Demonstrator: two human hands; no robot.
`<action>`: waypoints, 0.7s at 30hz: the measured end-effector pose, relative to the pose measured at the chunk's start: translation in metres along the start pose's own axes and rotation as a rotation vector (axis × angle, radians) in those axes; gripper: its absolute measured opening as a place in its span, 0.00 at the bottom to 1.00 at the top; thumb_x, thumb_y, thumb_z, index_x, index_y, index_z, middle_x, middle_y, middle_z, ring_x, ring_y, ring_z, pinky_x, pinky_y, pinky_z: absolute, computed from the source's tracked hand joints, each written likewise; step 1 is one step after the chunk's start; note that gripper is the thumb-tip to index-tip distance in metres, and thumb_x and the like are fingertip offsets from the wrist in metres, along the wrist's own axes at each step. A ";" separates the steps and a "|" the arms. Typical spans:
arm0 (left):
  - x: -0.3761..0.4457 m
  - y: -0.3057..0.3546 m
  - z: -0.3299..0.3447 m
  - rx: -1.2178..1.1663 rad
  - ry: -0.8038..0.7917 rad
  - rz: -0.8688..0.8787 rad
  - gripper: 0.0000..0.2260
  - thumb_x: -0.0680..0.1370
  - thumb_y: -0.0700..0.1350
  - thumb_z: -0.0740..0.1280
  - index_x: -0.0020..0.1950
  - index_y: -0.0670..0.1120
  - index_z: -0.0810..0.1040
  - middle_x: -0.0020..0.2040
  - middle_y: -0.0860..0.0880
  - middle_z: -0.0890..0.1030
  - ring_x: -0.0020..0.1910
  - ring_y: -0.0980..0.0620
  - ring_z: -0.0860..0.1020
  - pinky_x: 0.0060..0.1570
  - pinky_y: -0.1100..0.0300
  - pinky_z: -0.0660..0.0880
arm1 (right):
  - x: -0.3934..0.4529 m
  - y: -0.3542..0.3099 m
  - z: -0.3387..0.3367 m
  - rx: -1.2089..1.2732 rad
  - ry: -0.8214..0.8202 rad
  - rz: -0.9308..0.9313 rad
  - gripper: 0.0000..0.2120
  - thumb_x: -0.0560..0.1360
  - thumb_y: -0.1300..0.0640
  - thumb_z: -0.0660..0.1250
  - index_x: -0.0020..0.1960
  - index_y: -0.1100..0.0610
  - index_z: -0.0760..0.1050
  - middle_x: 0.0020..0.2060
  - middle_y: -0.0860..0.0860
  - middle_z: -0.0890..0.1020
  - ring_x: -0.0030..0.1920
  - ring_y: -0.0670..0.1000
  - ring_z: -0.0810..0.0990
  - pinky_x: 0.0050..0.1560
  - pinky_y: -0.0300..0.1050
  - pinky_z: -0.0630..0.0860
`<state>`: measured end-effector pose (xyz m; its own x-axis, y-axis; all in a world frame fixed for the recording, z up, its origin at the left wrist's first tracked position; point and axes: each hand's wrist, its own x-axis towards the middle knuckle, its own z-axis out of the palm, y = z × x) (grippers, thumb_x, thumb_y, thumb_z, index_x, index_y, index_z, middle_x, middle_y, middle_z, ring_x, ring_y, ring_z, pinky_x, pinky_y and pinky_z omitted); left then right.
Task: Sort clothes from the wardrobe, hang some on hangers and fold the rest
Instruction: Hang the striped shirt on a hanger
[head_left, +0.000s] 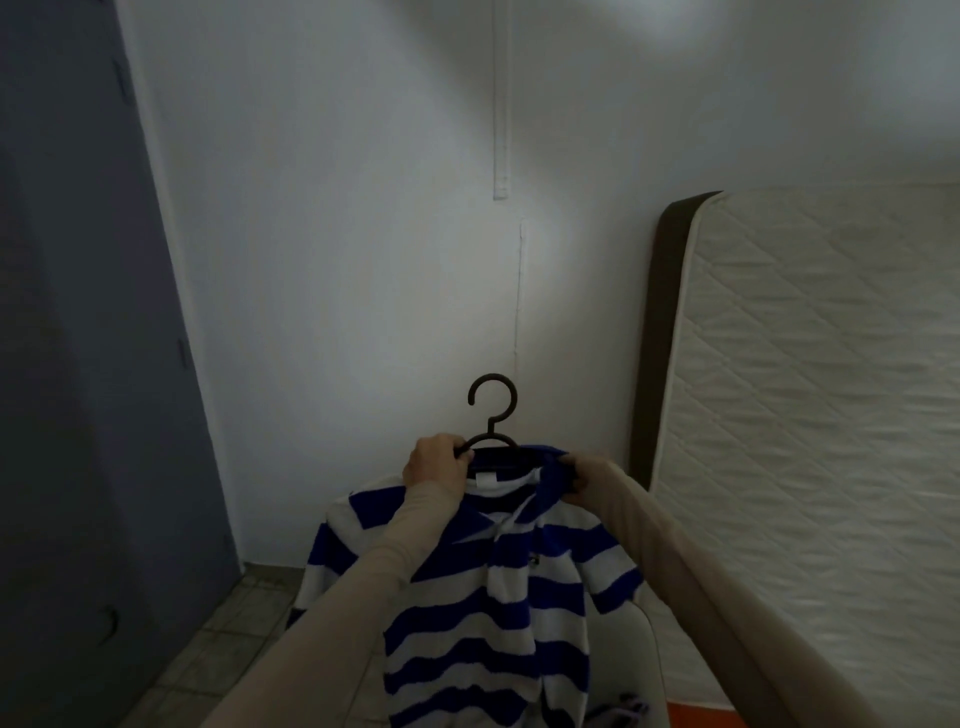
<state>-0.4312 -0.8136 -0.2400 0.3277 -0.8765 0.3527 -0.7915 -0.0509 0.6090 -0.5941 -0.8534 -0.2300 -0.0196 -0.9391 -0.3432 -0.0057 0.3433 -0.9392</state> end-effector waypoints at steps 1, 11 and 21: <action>0.000 -0.001 0.000 -0.004 -0.001 -0.008 0.10 0.80 0.45 0.63 0.56 0.43 0.81 0.53 0.44 0.82 0.50 0.48 0.79 0.44 0.60 0.73 | 0.002 0.002 -0.001 0.059 -0.026 0.048 0.16 0.80 0.61 0.58 0.65 0.67 0.67 0.46 0.60 0.77 0.41 0.56 0.75 0.45 0.46 0.74; -0.001 0.000 0.001 -0.044 0.068 -0.018 0.09 0.80 0.43 0.62 0.51 0.42 0.82 0.47 0.44 0.82 0.44 0.49 0.78 0.38 0.62 0.70 | -0.006 0.002 0.004 0.026 -0.053 -0.069 0.16 0.78 0.65 0.62 0.65 0.65 0.69 0.60 0.62 0.75 0.60 0.61 0.74 0.56 0.49 0.74; 0.005 0.005 -0.004 -0.079 0.136 -0.063 0.09 0.80 0.43 0.62 0.49 0.42 0.82 0.46 0.44 0.82 0.40 0.52 0.74 0.37 0.62 0.69 | -0.012 0.015 0.004 0.114 -0.115 0.021 0.22 0.77 0.58 0.64 0.69 0.63 0.65 0.64 0.59 0.73 0.64 0.61 0.71 0.64 0.57 0.69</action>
<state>-0.4317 -0.8161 -0.2326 0.4466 -0.7997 0.4012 -0.7259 -0.0617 0.6851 -0.5902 -0.8369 -0.2404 0.0963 -0.9295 -0.3562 0.1069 0.3654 -0.9247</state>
